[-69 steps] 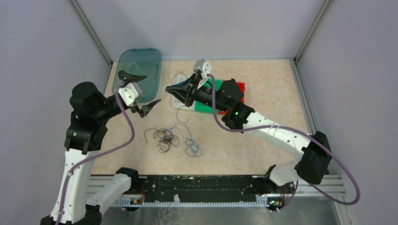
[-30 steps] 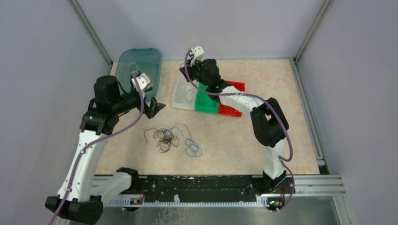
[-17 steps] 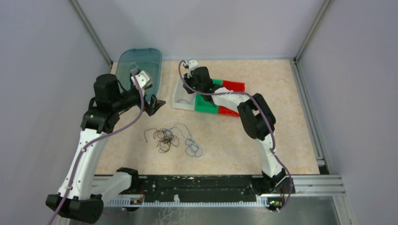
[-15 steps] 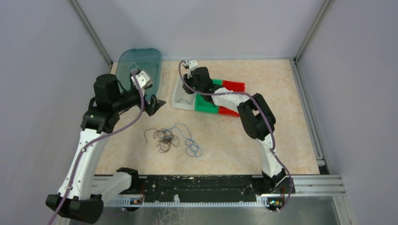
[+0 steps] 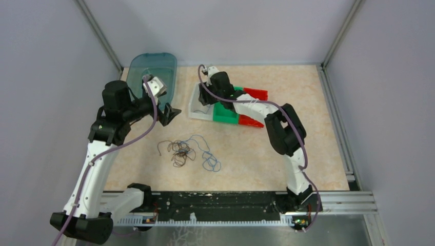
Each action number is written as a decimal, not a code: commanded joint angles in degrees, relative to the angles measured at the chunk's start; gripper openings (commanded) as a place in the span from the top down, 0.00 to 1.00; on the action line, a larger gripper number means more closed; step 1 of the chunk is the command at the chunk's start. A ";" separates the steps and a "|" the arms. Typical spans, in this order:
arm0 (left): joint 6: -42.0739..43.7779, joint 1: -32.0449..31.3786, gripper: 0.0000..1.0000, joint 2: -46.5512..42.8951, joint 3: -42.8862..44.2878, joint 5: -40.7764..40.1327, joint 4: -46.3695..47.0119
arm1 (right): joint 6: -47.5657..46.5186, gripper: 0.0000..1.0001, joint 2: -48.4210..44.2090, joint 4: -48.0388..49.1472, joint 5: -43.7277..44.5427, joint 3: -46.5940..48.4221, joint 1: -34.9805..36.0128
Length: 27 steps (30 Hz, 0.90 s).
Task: Untangle the cables
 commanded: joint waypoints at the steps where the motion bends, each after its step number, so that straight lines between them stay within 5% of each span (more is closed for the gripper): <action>1: -0.98 0.35 0.00 0.42 0.76 0.68 1.22 | 1.28 0.50 -11.16 2.58 -2.39 -1.16 0.60; 10: 3.40 0.52 0.00 -0.40 -2.79 5.65 -3.36 | -4.06 0.35 -31.16 4.66 -5.79 -24.95 8.84; 16: 13.04 0.52 0.02 1.71 -4.79 5.46 -9.57 | -2.81 0.31 -41.61 5.78 -0.21 -44.76 18.11; 27: 18.44 0.52 0.01 3.19 -8.56 4.67 -10.75 | 4.14 0.34 -47.55 8.39 3.39 -58.47 23.24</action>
